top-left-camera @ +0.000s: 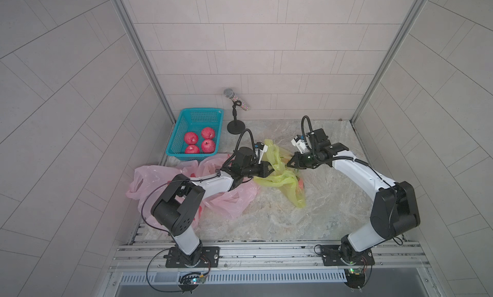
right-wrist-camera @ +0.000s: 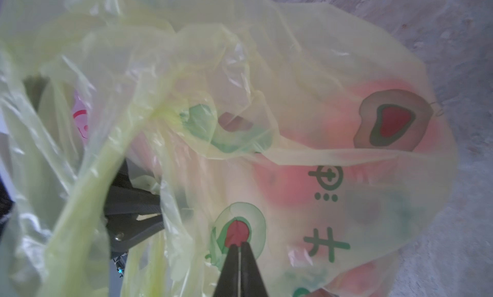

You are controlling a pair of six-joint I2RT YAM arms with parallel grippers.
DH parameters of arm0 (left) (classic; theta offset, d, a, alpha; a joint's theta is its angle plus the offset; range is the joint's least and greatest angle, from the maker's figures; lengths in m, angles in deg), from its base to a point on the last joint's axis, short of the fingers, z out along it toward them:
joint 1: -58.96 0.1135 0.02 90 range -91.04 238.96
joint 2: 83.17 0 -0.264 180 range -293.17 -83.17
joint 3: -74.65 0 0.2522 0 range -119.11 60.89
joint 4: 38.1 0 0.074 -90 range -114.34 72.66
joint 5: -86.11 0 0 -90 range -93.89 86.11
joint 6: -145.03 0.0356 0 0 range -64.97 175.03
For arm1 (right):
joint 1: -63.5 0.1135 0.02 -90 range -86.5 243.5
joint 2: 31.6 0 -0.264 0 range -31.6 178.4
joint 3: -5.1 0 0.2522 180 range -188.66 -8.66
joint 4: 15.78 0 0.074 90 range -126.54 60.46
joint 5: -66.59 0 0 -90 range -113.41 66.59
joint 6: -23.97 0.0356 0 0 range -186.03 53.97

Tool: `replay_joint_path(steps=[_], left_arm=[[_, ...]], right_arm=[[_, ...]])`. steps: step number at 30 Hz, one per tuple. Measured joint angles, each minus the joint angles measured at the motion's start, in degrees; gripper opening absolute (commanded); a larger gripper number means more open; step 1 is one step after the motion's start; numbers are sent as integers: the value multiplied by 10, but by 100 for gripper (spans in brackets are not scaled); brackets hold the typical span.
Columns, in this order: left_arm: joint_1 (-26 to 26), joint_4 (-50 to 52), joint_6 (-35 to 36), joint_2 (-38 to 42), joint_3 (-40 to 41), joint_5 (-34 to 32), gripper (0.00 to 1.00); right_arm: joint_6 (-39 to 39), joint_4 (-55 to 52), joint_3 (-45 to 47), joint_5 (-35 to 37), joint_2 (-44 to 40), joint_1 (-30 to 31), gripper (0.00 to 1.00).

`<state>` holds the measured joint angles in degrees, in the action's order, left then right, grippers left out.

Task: Untie the knot of a plastic bag & take out the apple
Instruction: Untie the plastic bag at the center of the board.

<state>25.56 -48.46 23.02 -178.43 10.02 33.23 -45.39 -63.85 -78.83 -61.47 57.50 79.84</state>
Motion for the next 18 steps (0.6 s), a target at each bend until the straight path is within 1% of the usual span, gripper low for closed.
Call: replay_joint_path(steps=[6, 7, 8, 11, 12, 13, 14, 15, 17, 18], left_arm=[[5, -5, -2, -4, -11, 2, 16], [5, -11, -6, -9, -11, 2, 16], [5, -14, -9, -12, -11, 2, 16], [5, -23, -16, -19, -11, 3, 16], [5, -24, -18, -19, -11, 3, 16], [5, -27, -19, -19, -11, 3, 16], [4, -30, -20, -19, -11, 4, 16], [4, -32, -21, -19, -11, 4, 16], [4, -34, -21, -19, -11, 4, 16], [4, -34, -21, -19, -11, 4, 16]], right_arm=[[-1, 2, -27, -5, -2, 6, 49], [-2, 3, -29, -5, -2, 12, 51], [-3, 2, -31, -3, -2, 20, 55], [-15, 1, -36, 6, 2, 46, 81], [-19, 2, -37, 12, 5, 54, 85], [-22, 1, -38, 17, 8, 62, 85], [-22, 0, -38, 22, 12, 66, 83], [-25, -1, -38, 27, 18, 68, 79], [-26, -3, -40, 39, 29, 68, 66], [-27, -4, -40, 44, 33, 68, 55]])
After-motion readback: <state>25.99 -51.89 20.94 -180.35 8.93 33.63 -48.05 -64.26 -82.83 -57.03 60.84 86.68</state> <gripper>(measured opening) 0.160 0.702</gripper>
